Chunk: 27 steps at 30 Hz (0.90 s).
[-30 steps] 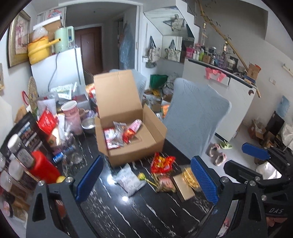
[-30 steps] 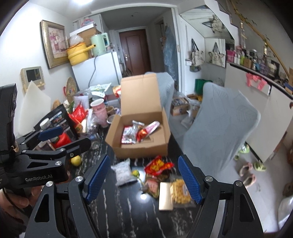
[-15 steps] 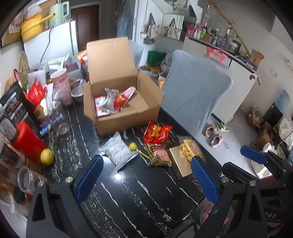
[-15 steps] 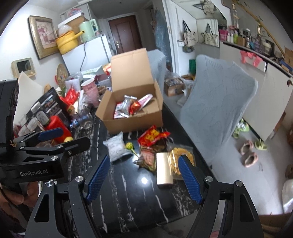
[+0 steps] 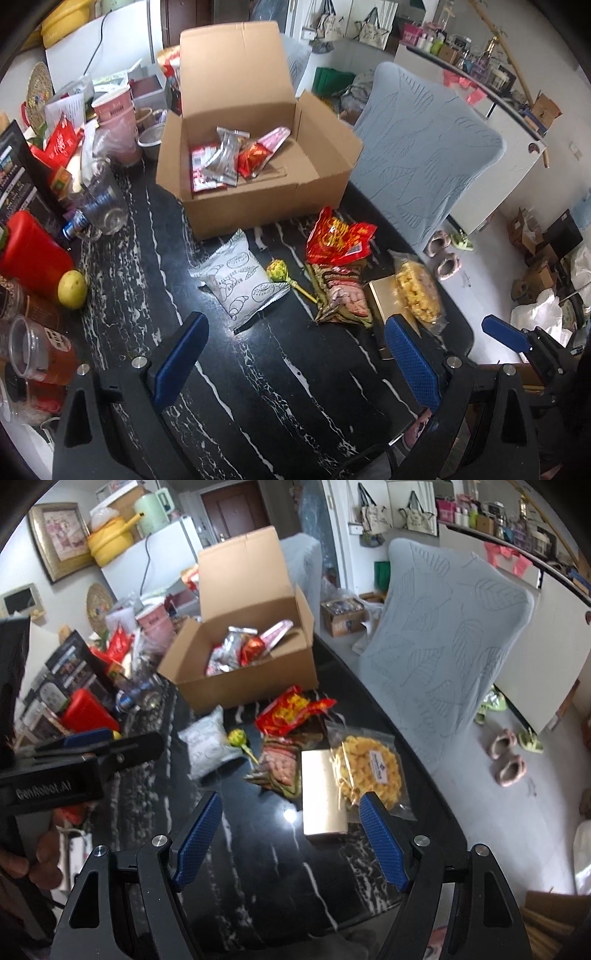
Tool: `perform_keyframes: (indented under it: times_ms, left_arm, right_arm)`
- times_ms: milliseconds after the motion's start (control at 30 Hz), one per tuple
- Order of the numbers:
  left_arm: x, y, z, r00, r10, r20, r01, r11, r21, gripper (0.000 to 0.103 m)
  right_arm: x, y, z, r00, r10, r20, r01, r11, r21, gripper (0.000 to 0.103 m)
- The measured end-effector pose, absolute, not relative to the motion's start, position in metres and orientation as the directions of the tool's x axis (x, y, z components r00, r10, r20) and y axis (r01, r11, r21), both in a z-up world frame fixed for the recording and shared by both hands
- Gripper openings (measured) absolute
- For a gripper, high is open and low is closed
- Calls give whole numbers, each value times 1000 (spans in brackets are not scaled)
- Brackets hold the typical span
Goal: Organize snacks
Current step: 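Grasp the white bread bag with the left tool while the right tool grasps the gold box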
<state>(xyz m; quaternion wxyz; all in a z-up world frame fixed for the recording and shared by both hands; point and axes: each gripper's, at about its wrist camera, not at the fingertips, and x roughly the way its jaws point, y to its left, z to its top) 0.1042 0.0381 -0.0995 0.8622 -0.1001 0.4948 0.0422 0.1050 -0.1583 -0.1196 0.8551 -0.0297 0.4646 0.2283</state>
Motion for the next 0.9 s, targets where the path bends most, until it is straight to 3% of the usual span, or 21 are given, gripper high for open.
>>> perform_keyframes:
  times_ms: [233, 533, 900]
  left_arm:
    - [123, 41, -134, 440, -13, -898, -189, 976, -107, 98]
    - [148, 73, -161, 396, 16, -918, -332, 935, -126, 98]
    - [172, 99, -184, 361, 17, -932, -390, 911, -134, 98]
  right_arm:
    - [125, -162, -168, 390, 315, -865, -374, 913, 164, 77]
    - [139, -176, -208, 302, 285, -910, -280, 939, 201, 73]
    - [160, -150, -223, 278, 337, -900, -302, 920, 251, 72]
